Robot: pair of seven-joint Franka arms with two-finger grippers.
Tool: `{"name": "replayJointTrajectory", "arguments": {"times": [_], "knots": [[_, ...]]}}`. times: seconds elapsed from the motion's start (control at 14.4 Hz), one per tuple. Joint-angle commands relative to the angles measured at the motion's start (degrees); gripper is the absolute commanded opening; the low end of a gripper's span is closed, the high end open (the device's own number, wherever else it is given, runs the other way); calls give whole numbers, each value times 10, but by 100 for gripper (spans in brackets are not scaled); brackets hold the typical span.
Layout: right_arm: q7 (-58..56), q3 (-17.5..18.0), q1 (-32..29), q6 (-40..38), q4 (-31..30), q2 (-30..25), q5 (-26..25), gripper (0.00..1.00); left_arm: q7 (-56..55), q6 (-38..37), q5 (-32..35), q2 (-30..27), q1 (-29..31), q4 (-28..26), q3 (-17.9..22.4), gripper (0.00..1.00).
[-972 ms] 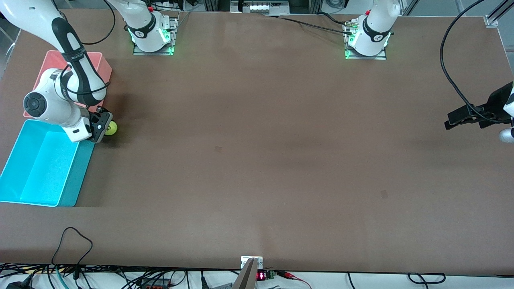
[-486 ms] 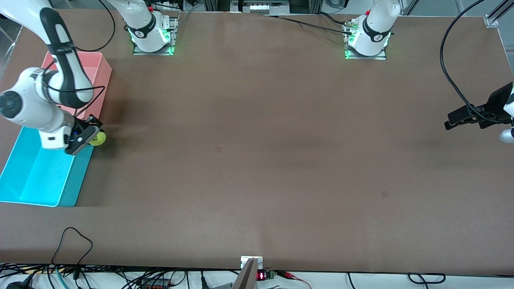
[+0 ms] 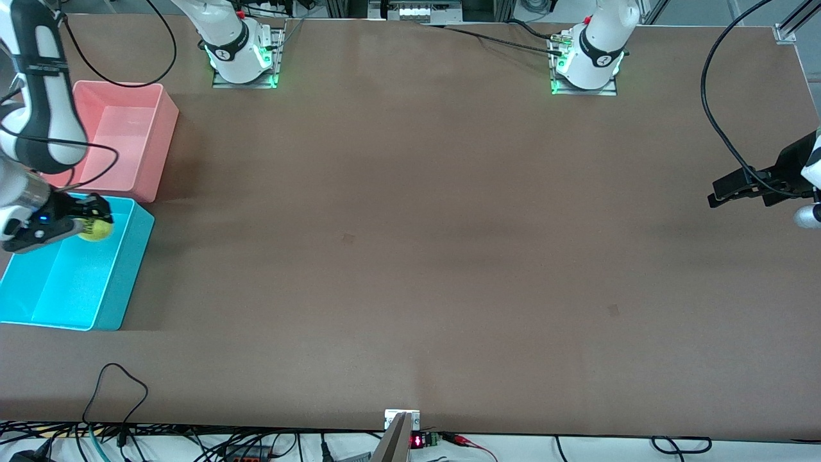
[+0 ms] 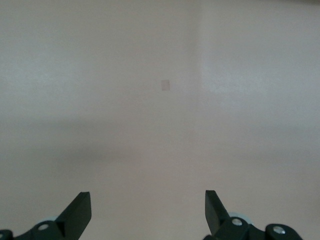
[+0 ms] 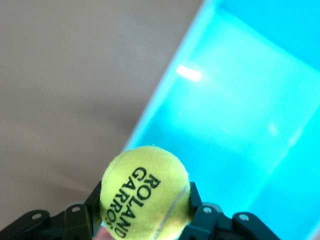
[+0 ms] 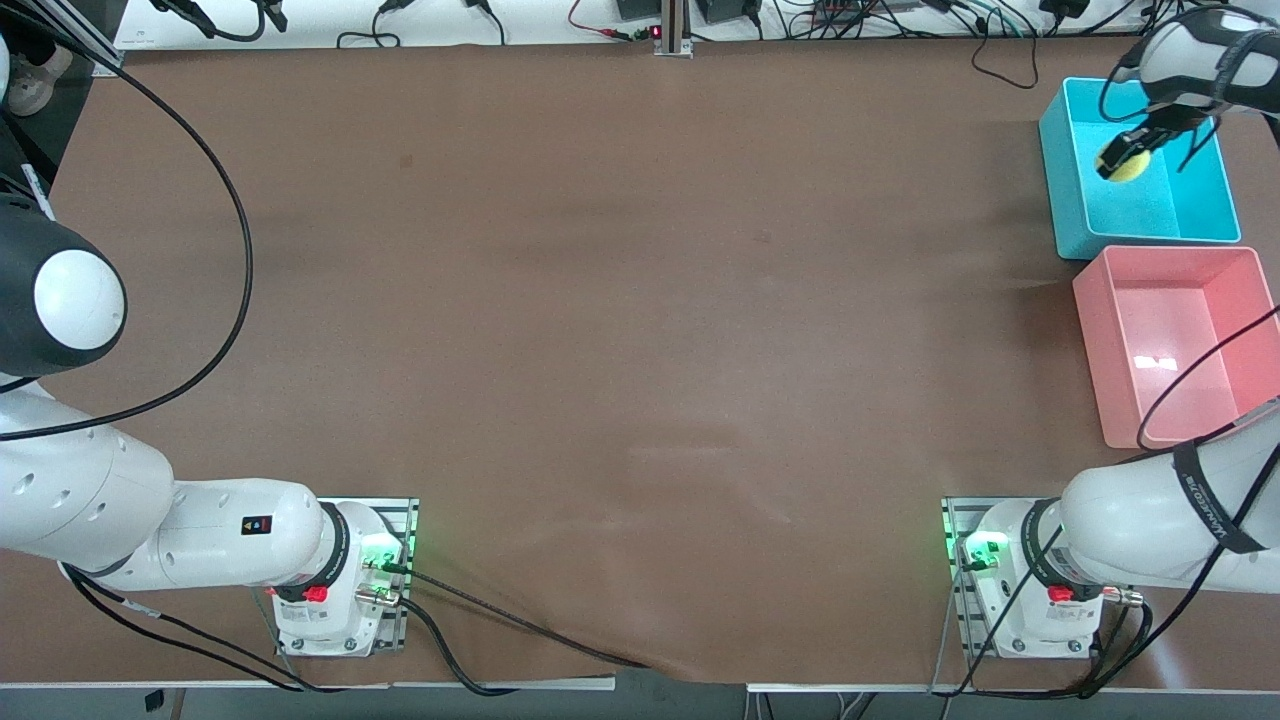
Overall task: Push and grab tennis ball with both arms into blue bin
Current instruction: 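Lower the ball into the cyan bin and open the right gripper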
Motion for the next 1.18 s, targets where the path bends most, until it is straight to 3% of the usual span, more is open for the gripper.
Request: {"name": "replayJointTrajectory", "arguments": {"times": [0.0, 0.28, 0.62, 0.69, 0.76, 0.9, 0.97, 1.04, 1.11], "knots": [[18, -25, -2, -7, 18, 35, 8, 1, 13, 5, -12, -7, -2, -6, 2, 100], [18, -44, -10, 26, 18, 99, 10, 4, 13, 5, -12, -7, -3, -6, 1, 100], [16, -45, -16, 40, 17, 124, 10, 10, 13, 5, -12, -8, -5, -6, 1, 100], [15, -45, -16, 41, 18, 125, 10, 18, 13, 5, -12, -8, -5, -6, 0, 100], [15, -45, -16, 41, 18, 127, 10, 36, 13, 6, -13, -8, -5, -6, 0, 100], [14, -45, -16, 41, 18, 127, 10, 49, 13, 6, -13, -8, -5, -6, 0, 100], [14, -45, -16, 42, 18, 127, 11, 75, 13, 5, -13, -8, -5, -6, 0, 100], [15, -45, -16, 41, 18, 125, 11, 93, 13, 5, -13, -8, -5, -6, 1, 100], [13, -45, -16, 42, 18, 124, 11, 100, 13, 5, -12, -8, -5, -6, 1, 100]]}}
